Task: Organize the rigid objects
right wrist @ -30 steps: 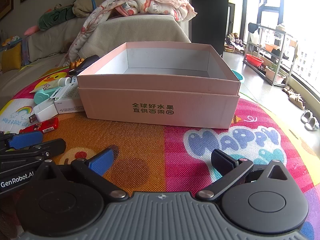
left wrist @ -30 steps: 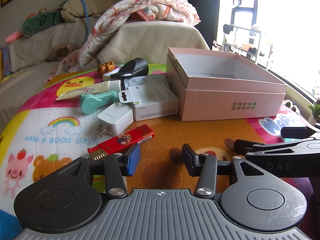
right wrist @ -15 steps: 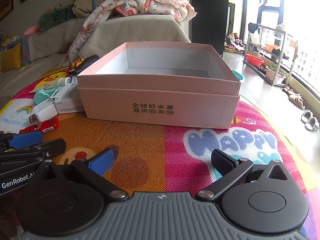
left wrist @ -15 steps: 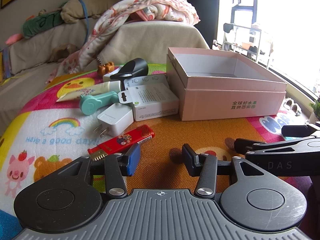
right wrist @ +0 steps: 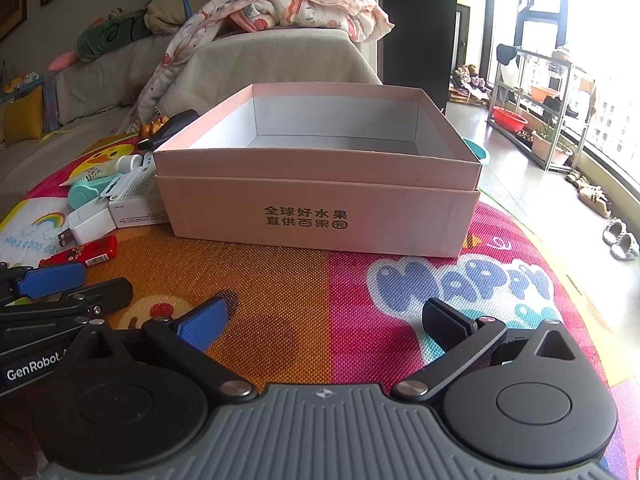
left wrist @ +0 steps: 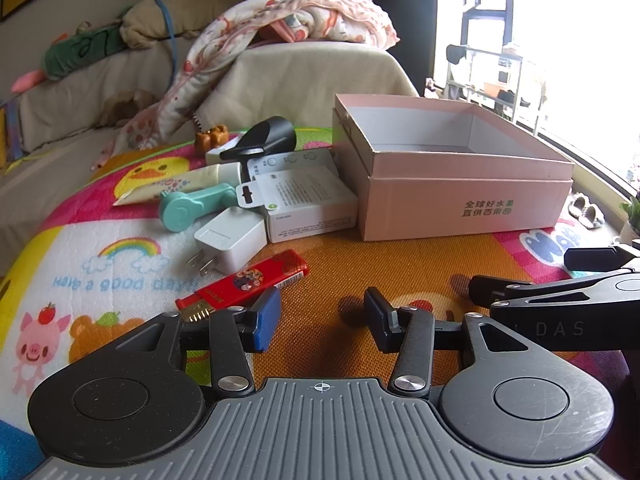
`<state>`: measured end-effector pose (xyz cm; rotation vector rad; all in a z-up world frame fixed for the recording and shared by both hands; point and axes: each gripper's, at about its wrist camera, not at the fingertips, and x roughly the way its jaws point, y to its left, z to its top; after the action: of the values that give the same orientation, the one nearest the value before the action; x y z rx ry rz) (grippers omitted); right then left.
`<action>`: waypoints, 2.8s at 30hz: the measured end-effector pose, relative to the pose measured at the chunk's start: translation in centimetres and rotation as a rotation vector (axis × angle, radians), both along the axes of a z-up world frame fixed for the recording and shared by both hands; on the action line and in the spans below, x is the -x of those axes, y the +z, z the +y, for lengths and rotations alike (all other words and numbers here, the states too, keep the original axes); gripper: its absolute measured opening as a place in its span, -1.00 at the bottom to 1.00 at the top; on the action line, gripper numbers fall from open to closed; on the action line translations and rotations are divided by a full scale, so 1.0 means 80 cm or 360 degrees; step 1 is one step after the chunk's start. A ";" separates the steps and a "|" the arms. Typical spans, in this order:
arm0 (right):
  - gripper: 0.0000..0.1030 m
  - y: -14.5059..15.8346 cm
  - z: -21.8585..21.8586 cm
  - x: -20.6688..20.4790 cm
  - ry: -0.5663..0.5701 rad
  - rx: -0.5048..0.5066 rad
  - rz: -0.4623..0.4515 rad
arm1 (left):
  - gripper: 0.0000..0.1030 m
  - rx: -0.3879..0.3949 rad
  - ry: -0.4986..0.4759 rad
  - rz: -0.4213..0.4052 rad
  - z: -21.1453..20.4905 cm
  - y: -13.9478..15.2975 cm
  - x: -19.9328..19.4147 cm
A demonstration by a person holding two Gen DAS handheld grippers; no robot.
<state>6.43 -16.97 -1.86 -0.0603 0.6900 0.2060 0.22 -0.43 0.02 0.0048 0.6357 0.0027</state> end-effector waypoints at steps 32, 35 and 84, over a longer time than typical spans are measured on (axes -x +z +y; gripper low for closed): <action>1.00 0.006 -0.002 -0.009 0.0126 0.0030 0.0132 | -0.05 0.0064 -0.0168 -0.0250 0.066 0.057 0.008; 1.00 0.006 -0.005 -0.006 0.0132 0.0020 0.0114 | -0.06 0.0127 -0.0182 -0.0039 0.103 0.048 -0.036; 0.58 0.131 -0.035 0.093 0.0464 0.0164 -0.0433 | -0.28 0.0272 -0.0790 -0.0166 0.028 0.135 0.013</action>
<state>-1.02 -19.77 8.62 -0.2835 0.4179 0.4335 -0.79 1.82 10.85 -0.0030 0.5157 -0.5280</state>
